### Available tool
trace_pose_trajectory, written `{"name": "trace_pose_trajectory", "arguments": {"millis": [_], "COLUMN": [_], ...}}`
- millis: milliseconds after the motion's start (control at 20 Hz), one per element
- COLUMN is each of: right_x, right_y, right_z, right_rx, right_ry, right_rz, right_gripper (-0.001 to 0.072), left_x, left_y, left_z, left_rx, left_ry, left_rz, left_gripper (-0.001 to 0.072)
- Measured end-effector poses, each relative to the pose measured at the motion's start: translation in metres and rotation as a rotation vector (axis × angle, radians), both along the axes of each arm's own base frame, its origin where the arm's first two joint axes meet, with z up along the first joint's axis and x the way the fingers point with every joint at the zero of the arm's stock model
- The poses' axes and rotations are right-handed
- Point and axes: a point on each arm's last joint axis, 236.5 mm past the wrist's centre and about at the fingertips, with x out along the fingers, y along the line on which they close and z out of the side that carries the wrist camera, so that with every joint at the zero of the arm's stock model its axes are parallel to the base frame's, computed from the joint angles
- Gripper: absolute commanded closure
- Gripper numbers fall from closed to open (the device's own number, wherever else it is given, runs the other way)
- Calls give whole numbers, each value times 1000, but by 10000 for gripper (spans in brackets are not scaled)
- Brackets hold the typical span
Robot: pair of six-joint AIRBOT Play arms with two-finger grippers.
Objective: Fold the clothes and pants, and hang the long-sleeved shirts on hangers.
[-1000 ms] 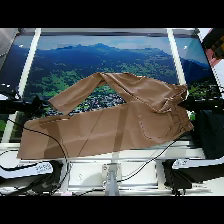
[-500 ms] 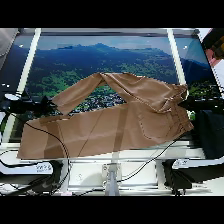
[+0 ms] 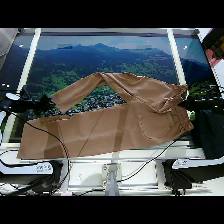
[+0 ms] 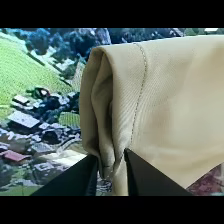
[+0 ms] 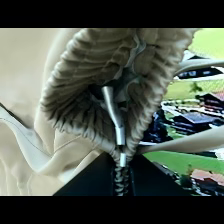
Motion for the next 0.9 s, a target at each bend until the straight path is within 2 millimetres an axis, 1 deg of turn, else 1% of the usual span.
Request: {"name": "trace_pose_trajectory", "arguments": {"millis": [50,200,250,300,350,500,550,600,650,700,750,900], "right_x": [0,0,0,0,0,0,0,0,0,0,0,0], "right_y": [0,0,0,0,0,0,0,0,0,0,0,0], "right_z": [0,0,0,0,0,0,0,0,0,0,0,0], "right_rx": [0,0,0,0,0,0,0,-1,-1,-1,-1,-1], "right_ry": [0,0,0,0,0,0,0,0,0,0,0,0], "right_rz": [0,0,0,0,0,0,0,0,0,0,0,0], "right_gripper": [674,674,674,674,674,674,674,674,674,674,674,674], "left_x": [0,0,-1,-2,-4,-9,-10,-11,-11,-11,-11,-7], "left_y": [0,0,0,1,3,8,10,11,13,14,16,20], "left_z": [0,1,0,0,0,0,0,0,0,-1,-1,-1], "left_rx": [-2,-3,-3,-2,6,21,26,32,38,43,50,68], "left_ry": [-2,0,3,4,8,19,21,23,22,21,20,7], "left_rz": [2,-1,-3,-4,-10,-18,-20,-22,-23,-23,-23,-17], "left_gripper": [247,252,287,408,440,440,458,493,496,534,595,606]}}
